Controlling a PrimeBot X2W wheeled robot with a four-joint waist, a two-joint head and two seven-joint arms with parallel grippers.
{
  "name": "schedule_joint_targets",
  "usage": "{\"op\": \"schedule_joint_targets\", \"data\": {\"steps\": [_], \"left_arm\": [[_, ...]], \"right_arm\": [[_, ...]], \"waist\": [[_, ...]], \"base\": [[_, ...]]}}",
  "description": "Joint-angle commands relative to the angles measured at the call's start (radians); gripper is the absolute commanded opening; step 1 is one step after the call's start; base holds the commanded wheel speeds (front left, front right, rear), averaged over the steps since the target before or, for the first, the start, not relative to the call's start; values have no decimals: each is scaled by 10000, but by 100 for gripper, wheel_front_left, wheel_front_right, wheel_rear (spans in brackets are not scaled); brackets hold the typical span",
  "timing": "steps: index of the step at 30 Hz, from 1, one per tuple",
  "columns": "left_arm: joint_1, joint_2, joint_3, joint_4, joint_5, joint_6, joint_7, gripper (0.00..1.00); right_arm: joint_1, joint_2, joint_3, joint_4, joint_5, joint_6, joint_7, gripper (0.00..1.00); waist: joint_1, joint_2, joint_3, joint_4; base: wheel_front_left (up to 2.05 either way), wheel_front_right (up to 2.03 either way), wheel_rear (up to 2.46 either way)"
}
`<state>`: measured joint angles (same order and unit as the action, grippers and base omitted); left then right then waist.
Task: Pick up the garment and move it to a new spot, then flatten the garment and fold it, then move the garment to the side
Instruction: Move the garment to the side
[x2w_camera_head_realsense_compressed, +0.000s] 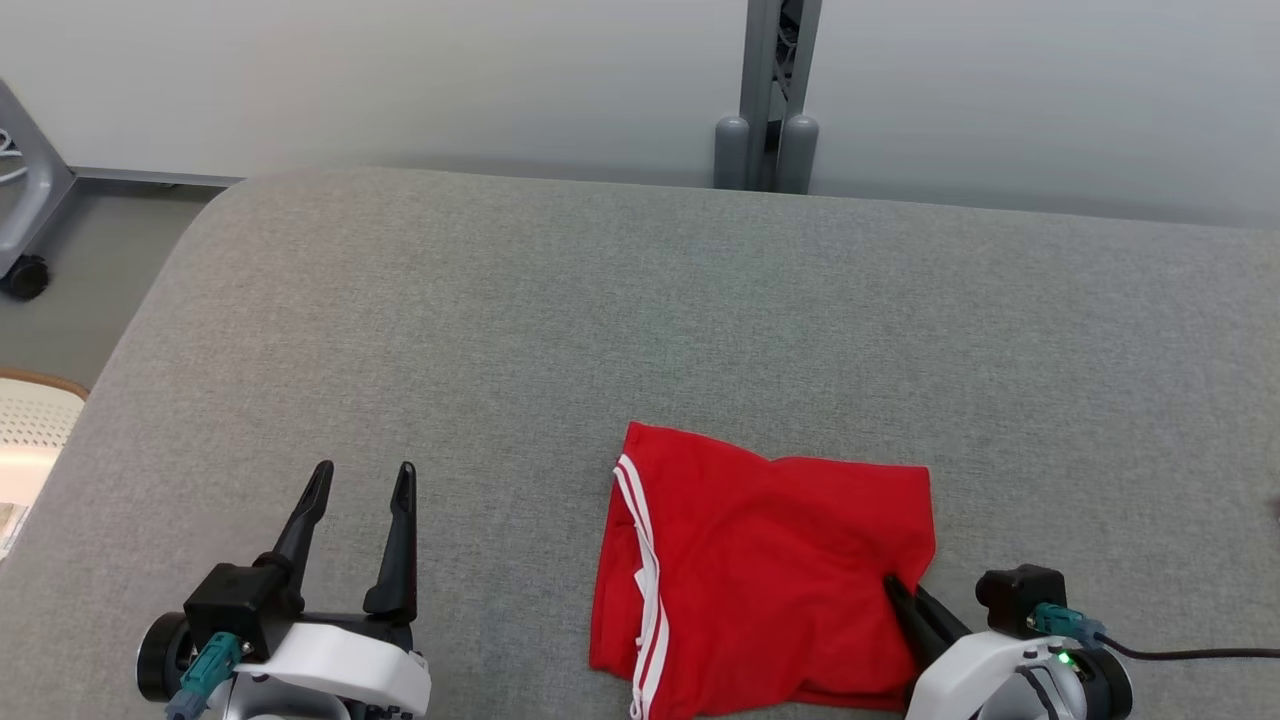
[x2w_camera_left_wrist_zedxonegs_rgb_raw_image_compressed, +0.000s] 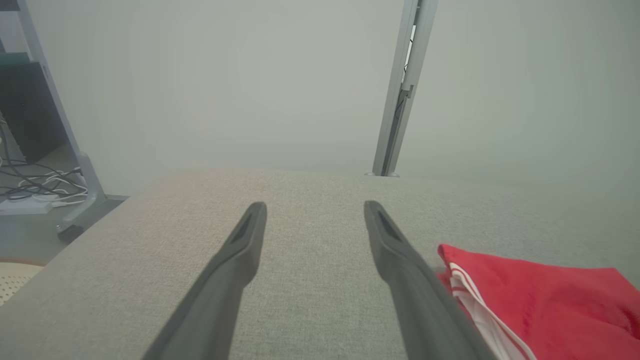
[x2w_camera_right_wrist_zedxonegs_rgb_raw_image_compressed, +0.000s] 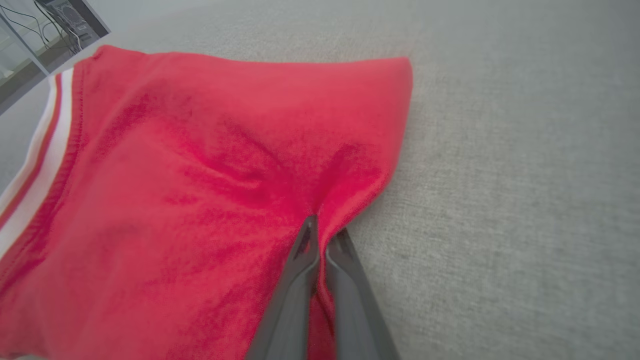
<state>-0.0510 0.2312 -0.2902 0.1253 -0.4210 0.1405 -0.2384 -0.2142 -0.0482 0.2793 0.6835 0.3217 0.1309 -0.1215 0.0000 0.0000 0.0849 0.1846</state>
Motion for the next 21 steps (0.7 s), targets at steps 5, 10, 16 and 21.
{"op": "schedule_joint_targets", "data": {"steps": [5,10,16,21], "left_arm": [[-169,92,64,-93,25,11,-65,100],[-159,169,82,-259,45,50,-73,100],[-318,318,62,-514,95,36,-1,100],[-486,472,58,-720,162,45,135,100]], "right_arm": [[-160,-216,-205,-171,-414,-6,-509,0],[325,-421,-744,-806,-833,-6,-728,0],[931,-620,-1742,-2018,-1562,-6,-486,0],[1320,-599,-2433,-3078,-2034,-6,-142,0]], "waist": [[0,0,68,-517],[0,0,179,-1356],[0,0,474,-2664],[0,0,759,-3717]], "base": [[0,0,0],[0,0,0],[0,0,0],[0,0,0]]}}
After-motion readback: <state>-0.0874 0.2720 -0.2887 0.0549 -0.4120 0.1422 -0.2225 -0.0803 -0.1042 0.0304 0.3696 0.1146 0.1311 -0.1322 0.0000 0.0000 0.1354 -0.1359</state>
